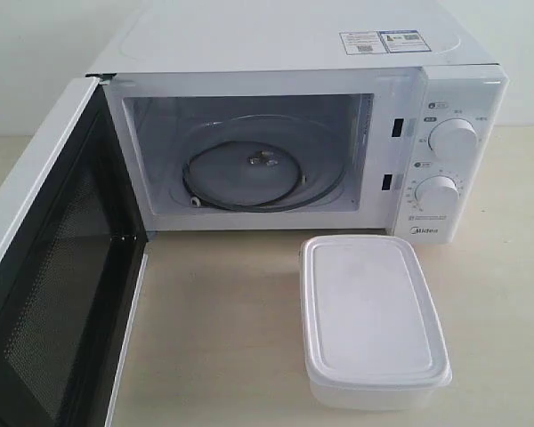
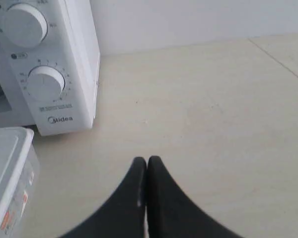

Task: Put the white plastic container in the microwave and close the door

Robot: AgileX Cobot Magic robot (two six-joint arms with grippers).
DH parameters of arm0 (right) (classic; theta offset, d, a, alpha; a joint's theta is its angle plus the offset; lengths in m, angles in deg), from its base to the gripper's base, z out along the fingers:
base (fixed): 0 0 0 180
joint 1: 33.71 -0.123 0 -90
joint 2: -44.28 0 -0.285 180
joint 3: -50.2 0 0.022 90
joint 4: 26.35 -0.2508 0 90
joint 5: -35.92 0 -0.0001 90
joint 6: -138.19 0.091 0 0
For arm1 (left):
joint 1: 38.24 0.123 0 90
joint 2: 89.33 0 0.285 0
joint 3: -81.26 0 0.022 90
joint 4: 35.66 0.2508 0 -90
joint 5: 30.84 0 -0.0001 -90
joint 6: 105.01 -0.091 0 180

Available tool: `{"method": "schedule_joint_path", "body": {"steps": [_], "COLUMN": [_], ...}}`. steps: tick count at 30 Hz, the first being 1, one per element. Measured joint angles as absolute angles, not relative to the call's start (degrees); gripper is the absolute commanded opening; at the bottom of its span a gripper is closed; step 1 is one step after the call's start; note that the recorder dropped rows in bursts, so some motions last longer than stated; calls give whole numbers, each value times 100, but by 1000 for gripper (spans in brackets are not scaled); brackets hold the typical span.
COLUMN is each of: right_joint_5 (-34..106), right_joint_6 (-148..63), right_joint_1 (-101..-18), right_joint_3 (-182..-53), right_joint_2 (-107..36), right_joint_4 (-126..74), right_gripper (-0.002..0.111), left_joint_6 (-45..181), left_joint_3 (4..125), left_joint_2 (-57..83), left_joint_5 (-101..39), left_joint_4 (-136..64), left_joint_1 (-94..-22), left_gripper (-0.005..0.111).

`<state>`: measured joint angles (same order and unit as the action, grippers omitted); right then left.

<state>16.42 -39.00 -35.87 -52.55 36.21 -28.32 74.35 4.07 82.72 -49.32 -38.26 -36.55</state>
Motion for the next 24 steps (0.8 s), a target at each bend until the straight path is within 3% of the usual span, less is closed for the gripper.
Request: {"method": "schedule_joint_path", "body": {"steps": [15, 18, 20, 22, 24], "right_joint_5": [5593, 7892, 8530, 7960, 6334], "right_joint_6": [-3914, -3590, -3312, -3224, -3368], "right_joint_1": [-3587, -3587, -3587, -3587, -3587], "right_joint_3": [-5255, -5265, -5614, -6482, -7528], "right_joint_2": [3624, 3641, 3646, 3656, 3581], "right_joint_4": [-2823, -3029, -3154, -3181, -3181], "right_gripper": [0, 0, 0, 0, 0], "left_joint_6": [7435, 7435, 7435, 7435, 7435], "left_joint_3": [407, 407, 407, 407, 407], "left_joint_2": [8272, 8272, 8272, 8272, 8272], "left_joint_5": [-4932, -4932, -4932, -4932, -4932], "left_joint_4": [-3826, -3826, -3826, -3826, -3826], "left_joint_1": [-3655, -3655, -3655, -3655, -3655], "left_gripper": [4, 4, 4, 4, 4]}}
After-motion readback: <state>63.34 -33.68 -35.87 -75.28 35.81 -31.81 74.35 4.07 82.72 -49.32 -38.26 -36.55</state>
